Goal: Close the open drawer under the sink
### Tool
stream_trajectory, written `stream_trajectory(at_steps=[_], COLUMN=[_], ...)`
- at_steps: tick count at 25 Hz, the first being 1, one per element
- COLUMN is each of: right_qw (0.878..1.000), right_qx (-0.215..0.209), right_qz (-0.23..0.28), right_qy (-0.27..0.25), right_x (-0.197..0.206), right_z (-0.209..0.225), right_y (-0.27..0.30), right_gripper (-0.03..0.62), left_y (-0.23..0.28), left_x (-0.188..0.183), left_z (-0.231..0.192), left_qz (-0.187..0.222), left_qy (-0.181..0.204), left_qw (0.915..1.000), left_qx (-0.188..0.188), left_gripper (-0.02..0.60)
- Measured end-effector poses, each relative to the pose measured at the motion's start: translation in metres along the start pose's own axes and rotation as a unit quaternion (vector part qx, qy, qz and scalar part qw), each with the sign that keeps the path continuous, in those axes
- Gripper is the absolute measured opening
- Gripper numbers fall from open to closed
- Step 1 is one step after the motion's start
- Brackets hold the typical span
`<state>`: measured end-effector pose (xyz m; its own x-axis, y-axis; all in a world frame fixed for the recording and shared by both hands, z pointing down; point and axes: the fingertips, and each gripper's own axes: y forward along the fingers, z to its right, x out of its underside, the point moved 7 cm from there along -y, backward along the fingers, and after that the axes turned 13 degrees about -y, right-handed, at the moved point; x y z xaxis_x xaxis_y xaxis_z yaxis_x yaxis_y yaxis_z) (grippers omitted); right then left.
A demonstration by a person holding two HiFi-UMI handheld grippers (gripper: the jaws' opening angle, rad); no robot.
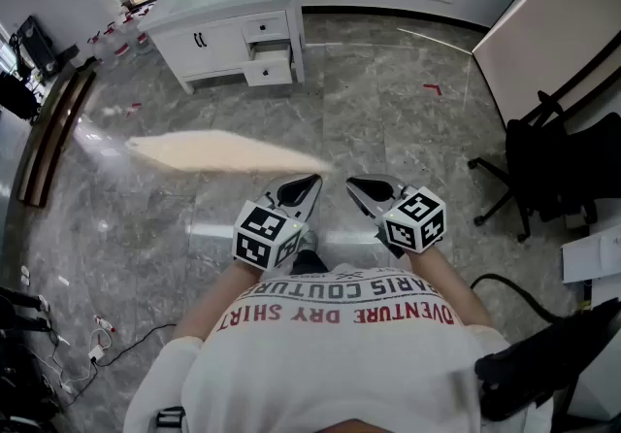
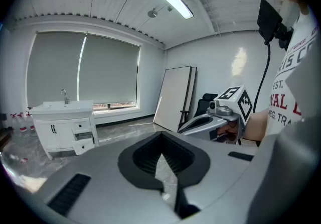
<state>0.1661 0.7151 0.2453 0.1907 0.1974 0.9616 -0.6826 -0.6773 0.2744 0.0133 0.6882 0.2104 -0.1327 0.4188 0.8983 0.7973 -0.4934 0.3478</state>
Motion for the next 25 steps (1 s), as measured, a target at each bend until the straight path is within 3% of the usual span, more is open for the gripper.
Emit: stream_trajectory(at_steps=[25], right_qw=[1.000], right_qx=[0.019], right_qz=[0.004], right_qy=[0.010], right_x=[0.010], right_z=[0.013], right_y=[-0.017], right_gripper=[0.000], left_y=[0.022], left_x=[0.003], left_z=[0.015], left_qz=[-0.015], left_qy=[-0.003], left_qw=[0.9997], left_qx=[0.016], left_gripper=[0.003])
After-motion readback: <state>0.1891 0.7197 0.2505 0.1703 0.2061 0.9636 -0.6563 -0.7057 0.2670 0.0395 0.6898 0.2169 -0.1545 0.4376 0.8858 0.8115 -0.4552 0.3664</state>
